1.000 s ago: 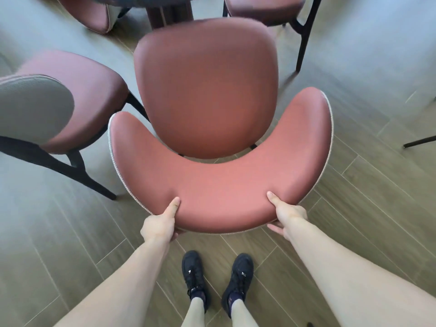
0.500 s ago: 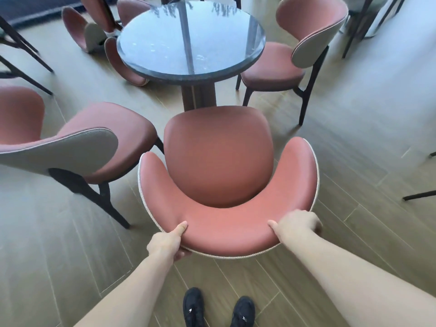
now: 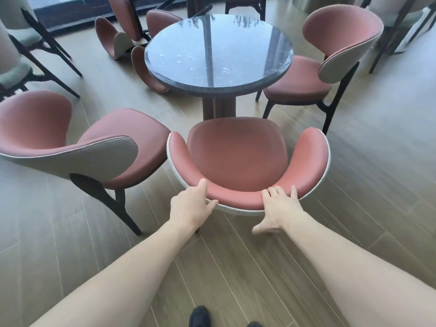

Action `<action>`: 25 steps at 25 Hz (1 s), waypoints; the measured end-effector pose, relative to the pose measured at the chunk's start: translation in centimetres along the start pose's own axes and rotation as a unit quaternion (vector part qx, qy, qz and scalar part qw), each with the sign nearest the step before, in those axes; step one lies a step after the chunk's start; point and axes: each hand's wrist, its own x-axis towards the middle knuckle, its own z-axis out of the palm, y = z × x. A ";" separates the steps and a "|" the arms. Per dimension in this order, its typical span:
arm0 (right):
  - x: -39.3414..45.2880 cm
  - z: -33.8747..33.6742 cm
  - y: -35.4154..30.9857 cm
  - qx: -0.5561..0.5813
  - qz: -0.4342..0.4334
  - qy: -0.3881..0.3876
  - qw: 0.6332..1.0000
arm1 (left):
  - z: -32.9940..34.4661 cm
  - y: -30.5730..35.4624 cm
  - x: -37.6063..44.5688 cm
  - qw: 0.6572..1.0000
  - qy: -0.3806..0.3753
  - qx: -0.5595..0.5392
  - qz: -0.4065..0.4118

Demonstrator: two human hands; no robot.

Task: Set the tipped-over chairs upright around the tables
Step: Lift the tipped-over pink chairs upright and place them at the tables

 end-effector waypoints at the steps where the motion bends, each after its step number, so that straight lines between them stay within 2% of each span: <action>1: 0.8 -0.6 0.0 -0.005 0.002 0.006 1.000 | 0.1 0.3 0.8 0.996 0.030 0.033 0.076; 3: 2.6 -1.7 0.2 -0.022 -0.001 0.007 1.000 | 0.4 0.1 3.2 0.977 0.025 0.102 0.184; 5: 4.6 -2.6 0.8 -0.034 -0.005 0.006 0.999 | 0.3 -0.3 6.6 0.957 -0.053 0.174 0.226; 7: 6.2 -3.0 1.3 -0.048 -0.019 0.015 0.999 | 0.4 -0.5 9.8 0.938 -0.109 0.238 0.229; 10: 8.2 -3.2 2.7 -0.070 -0.056 0.016 0.996 | 1.0 -0.1 13.2 0.927 -0.156 0.251 0.229; 13: 9.5 -3.0 4.4 -0.067 -0.099 0.029 0.992 | 1.7 -0.3 14.4 0.933 -0.169 0.219 0.231; 17: 10.2 -3.1 4.3 -0.085 -0.087 0.033 0.992 | 1.6 -0.4 14.2 0.933 -0.171 0.215 0.234; 25: 6.5 -3.3 2.9 -0.113 -0.094 -0.020 0.989 | 0.3 0.8 10.1 0.923 -0.201 0.237 0.225</action>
